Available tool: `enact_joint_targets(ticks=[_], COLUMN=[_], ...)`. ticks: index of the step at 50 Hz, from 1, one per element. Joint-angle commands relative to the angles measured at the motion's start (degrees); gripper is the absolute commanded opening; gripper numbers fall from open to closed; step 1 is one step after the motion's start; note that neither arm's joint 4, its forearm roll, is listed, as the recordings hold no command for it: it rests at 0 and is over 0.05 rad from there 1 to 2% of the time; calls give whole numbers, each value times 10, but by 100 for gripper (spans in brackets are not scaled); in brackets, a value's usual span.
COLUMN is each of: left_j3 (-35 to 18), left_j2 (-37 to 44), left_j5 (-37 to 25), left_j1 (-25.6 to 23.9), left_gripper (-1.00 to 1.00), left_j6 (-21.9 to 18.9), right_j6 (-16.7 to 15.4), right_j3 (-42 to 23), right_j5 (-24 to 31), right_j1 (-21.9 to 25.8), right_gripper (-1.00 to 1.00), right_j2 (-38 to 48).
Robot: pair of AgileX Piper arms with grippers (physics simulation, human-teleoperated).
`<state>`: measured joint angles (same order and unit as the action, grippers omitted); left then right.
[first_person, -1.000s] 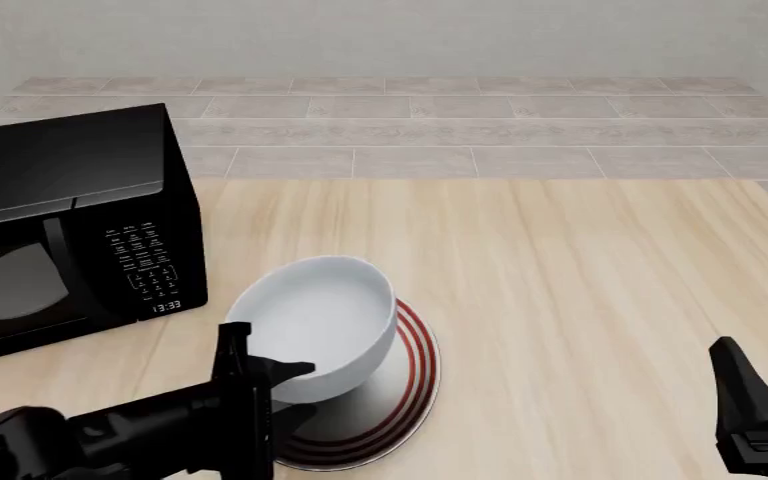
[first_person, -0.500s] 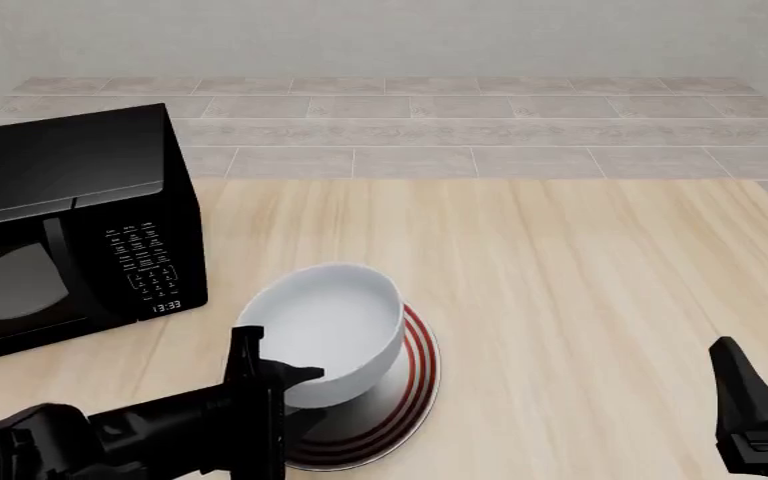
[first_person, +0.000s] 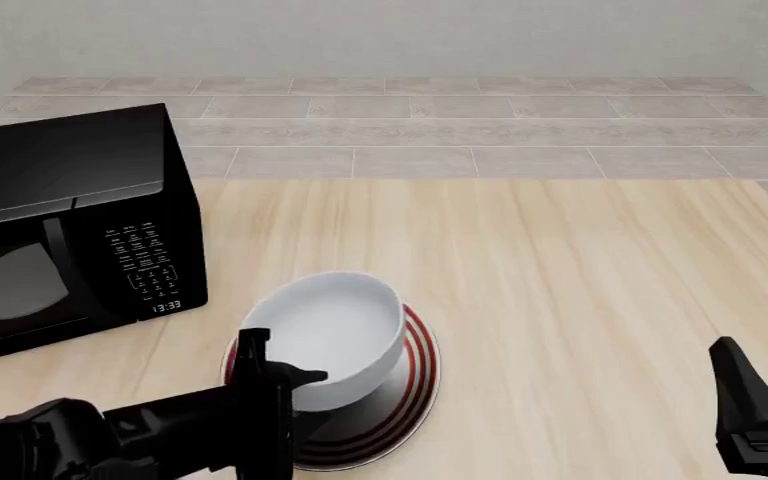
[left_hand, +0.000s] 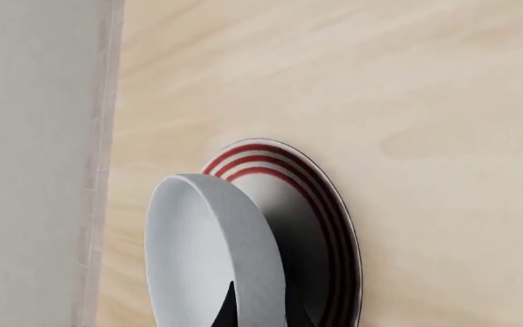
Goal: Pick up the white bowl and put it on the plate.
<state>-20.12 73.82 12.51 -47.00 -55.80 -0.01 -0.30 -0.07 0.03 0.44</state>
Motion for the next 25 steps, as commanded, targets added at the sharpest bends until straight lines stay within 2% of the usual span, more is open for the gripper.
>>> enact_joint_targets(ticks=[1,17,18,25], left_j3=[-6,-6,-5,-3], left_j2=[-5,-9,-7,-7], left_j5=[-3,-6,-6,-3], left_j1=[2,2,3,5], left_gripper=[-100,-100,100,100], left_j6=[-4,-7,-8,-10], right_j6=[0,0,0,0], right_j3=[0,0,0,0], right_j5=[0,0,0,0], right_j1=[0,0,0,0], right_gripper=[100,100,100,100], right_j2=[0,0,0,0])
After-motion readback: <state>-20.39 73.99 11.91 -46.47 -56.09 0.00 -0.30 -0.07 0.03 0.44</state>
